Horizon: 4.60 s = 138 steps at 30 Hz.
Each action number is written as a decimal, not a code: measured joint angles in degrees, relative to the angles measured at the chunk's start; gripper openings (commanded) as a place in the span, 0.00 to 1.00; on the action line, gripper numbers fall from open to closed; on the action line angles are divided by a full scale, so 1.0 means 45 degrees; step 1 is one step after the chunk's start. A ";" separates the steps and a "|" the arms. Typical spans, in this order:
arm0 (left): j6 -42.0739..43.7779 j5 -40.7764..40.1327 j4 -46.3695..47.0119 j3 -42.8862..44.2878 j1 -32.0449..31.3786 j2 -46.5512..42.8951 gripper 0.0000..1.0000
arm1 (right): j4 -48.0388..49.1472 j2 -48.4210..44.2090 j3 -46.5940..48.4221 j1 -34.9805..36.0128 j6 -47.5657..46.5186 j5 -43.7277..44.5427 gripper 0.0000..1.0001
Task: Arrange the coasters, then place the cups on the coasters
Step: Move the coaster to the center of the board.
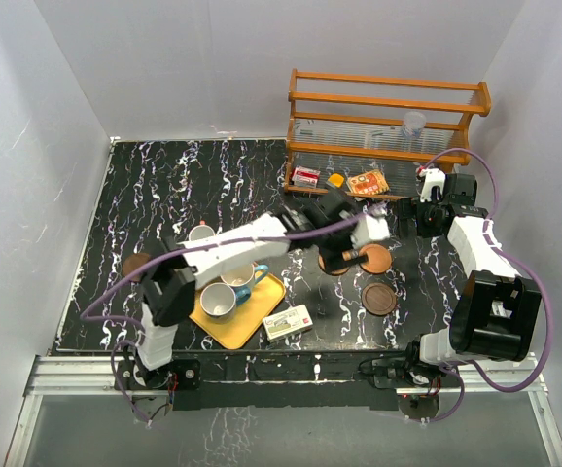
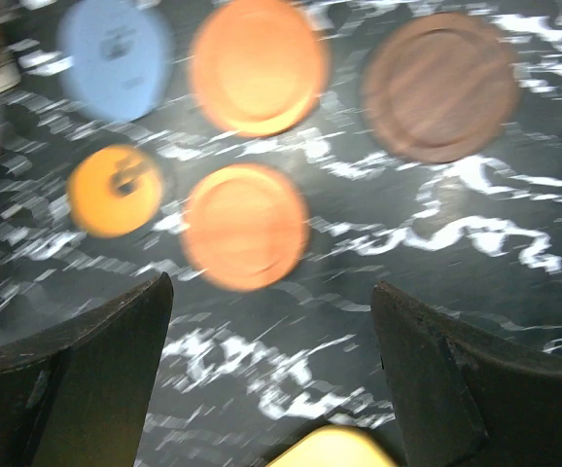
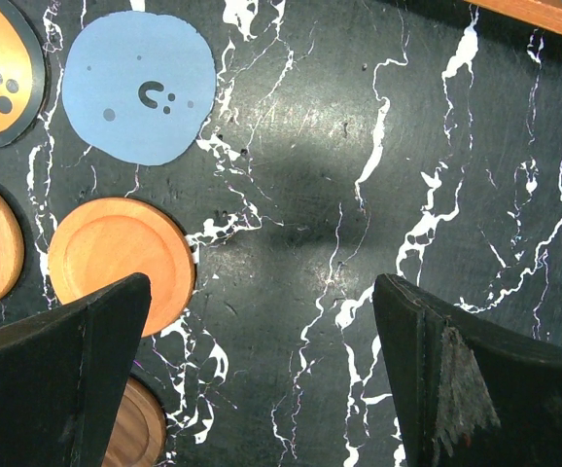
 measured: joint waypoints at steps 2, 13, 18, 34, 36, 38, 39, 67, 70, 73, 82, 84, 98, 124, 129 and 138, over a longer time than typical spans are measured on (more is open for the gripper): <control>0.0073 -0.0189 -0.0087 -0.0107 0.1015 -0.0724 0.83 | 0.0000 -0.0005 0.0000 0.0000 0.0000 -0.0034 0.98; -0.0457 -0.0476 -0.1171 -0.2093 0.7417 -0.3721 0.82 | 0.0000 -0.0005 0.0005 0.0000 0.0000 -0.0325 0.98; -0.0933 -0.0107 -0.1695 -0.3016 1.0773 -0.4838 0.81 | 0.0000 -0.0005 0.0005 0.0000 0.0005 -0.0452 0.98; -0.0772 0.0651 -0.2361 -0.8184 1.7592 -0.6266 0.78 | -0.0039 -0.0155 0.0155 0.0000 0.0024 -0.0811 0.98; -0.0699 0.0539 -0.2239 -0.8544 1.7753 -0.6207 0.77 | -0.0039 -0.0155 0.0170 0.0000 0.0034 -0.0869 0.98; -0.0627 0.0413 -0.2011 -0.8709 1.7806 -0.6033 0.74 | -0.0049 -0.0155 0.0170 0.0000 0.0044 -0.0923 0.98; -0.0602 0.0330 -0.1875 -0.8743 1.7811 -0.5897 0.73 | -0.0058 -0.0155 0.0175 0.0000 0.0044 -0.0952 0.98; -0.0772 0.0612 0.0913 -0.8612 1.7864 -0.3196 0.48 | -0.0384 -0.0117 0.0248 0.0000 0.0044 -0.1073 0.98; -0.0937 0.0792 0.1166 -0.8456 1.7690 -0.3002 0.47 | -0.0379 -0.0087 0.0248 0.0000 0.0044 -0.1073 0.98; -0.1073 0.0865 0.1511 -0.8242 1.7282 -0.2749 0.47 | -0.0384 -0.0019 0.0248 0.0000 0.0044 -0.1069 0.98; -0.1370 0.0855 0.1880 -0.6203 1.5810 -0.1044 0.45 | -0.0384 0.0044 0.0248 0.0000 0.0044 -0.1020 0.98; -0.1423 0.0792 0.1880 -0.5532 1.5310 -0.0544 0.44 | -0.0384 0.0049 0.0248 0.0000 0.0044 -0.0981 0.98; -0.1787 0.0554 0.1685 -0.0719 1.2089 0.2803 0.42 | -0.0384 0.0053 0.0248 0.0000 0.0044 -0.0869 0.98; -0.1705 0.0792 0.2501 -0.2331 0.5838 0.1899 0.41 | -0.0379 0.0238 0.0248 0.0000 0.0044 -0.0685 0.98; -0.1710 0.0947 0.2550 -0.3186 0.4784 0.1316 0.41 | -0.0379 0.0238 0.0248 0.0000 0.0044 -0.0685 0.98; -0.1588 0.1190 0.2633 -0.4182 0.3434 0.0631 0.41 | -0.0379 0.0238 0.0248 0.0000 0.0044 -0.0641 0.98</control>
